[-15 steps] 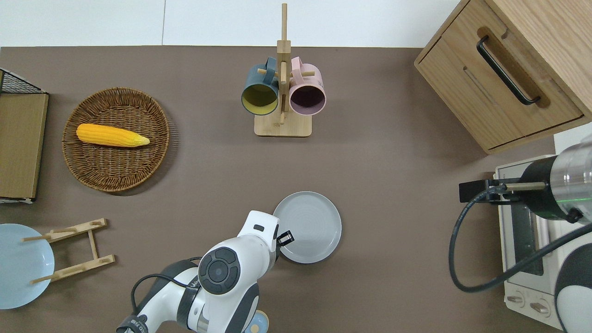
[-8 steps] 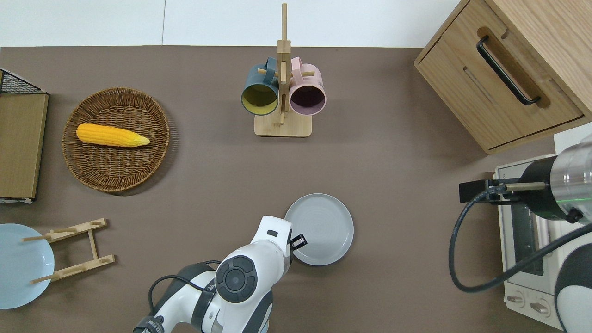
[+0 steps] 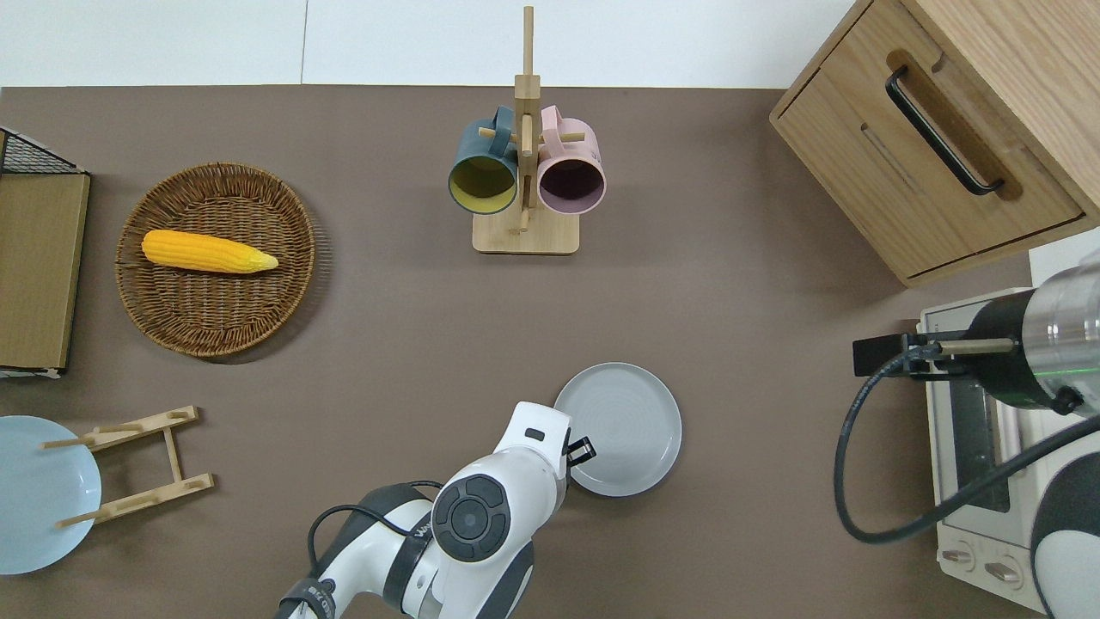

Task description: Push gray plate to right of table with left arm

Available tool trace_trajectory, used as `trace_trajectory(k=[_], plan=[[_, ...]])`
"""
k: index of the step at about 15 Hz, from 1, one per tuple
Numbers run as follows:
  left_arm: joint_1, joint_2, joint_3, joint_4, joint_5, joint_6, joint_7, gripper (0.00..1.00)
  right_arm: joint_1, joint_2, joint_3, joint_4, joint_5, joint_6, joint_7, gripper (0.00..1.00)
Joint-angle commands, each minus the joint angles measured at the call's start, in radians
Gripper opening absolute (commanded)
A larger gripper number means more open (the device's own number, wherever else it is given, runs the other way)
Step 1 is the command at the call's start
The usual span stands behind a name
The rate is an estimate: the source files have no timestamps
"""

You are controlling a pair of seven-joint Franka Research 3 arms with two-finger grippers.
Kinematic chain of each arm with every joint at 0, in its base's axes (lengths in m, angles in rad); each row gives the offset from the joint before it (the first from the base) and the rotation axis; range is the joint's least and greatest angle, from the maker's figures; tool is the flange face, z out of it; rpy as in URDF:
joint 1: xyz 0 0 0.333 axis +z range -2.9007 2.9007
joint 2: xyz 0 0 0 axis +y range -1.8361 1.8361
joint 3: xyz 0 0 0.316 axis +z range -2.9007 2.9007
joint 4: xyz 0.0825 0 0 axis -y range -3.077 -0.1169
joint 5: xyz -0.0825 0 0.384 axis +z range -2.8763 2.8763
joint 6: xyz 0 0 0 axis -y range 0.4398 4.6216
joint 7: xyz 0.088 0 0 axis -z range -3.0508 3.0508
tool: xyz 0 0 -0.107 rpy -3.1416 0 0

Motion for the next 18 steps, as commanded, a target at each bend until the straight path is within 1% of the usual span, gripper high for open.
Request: trace_trajectory(k=[1, 4, 10, 11, 12, 13, 14, 15, 17, 18], plan=[[-0.034, 0.051, 0.014, 0.025, -0.014, 0.015, -0.026, 0.04, -0.025, -0.027, 0.015, -0.027, 0.021, 0.0, 0.01, 0.994], [-0.034, 0.068, 0.005, 0.055, -0.014, 0.017, -0.07, 0.05, -0.025, -0.027, 0.015, -0.027, 0.021, 0.0, 0.01, 0.996], [-0.047, 0.081, -0.001, 0.064, -0.014, 0.032, -0.072, 0.05, -0.025, -0.027, 0.015, -0.027, 0.021, 0.0, 0.01, 0.996], [-0.047, 0.082, -0.001, 0.064, -0.014, 0.032, -0.072, 0.09, -0.025, -0.027, 0.015, -0.027, 0.021, 0.0, 0.01, 0.996], [-0.047, 0.083, -0.001, 0.065, -0.014, 0.032, -0.072, 0.16, -0.025, -0.027, 0.015, -0.027, 0.021, 0.0, 0.01, 0.996], [-0.045, 0.083, -0.001, 0.065, -0.014, 0.032, -0.072, 0.3, -0.025, -0.027, 0.015, -0.027, 0.021, 0.0, 0.012, 0.996], [-0.045, 0.083, -0.001, 0.065, -0.014, 0.032, -0.072, 0.48, -0.025, -0.027, 0.015, -0.027, 0.021, 0.0, 0.01, 0.996], [-0.045, 0.082, -0.003, 0.065, -0.013, 0.032, -0.072, 0.62, -0.025, -0.027, 0.015, -0.027, 0.021, 0.0, 0.01, 0.996], [-0.039, 0.078, -0.006, 0.064, -0.013, 0.03, -0.072, 0.78, -0.025, -0.027, 0.015, -0.027, 0.021, 0.0, 0.01, 0.996], [-0.035, 0.074, -0.012, 0.064, -0.014, 0.026, -0.072, 0.82, -0.025, -0.027, 0.015, -0.027, 0.021, -0.001, 0.01, 0.996]])
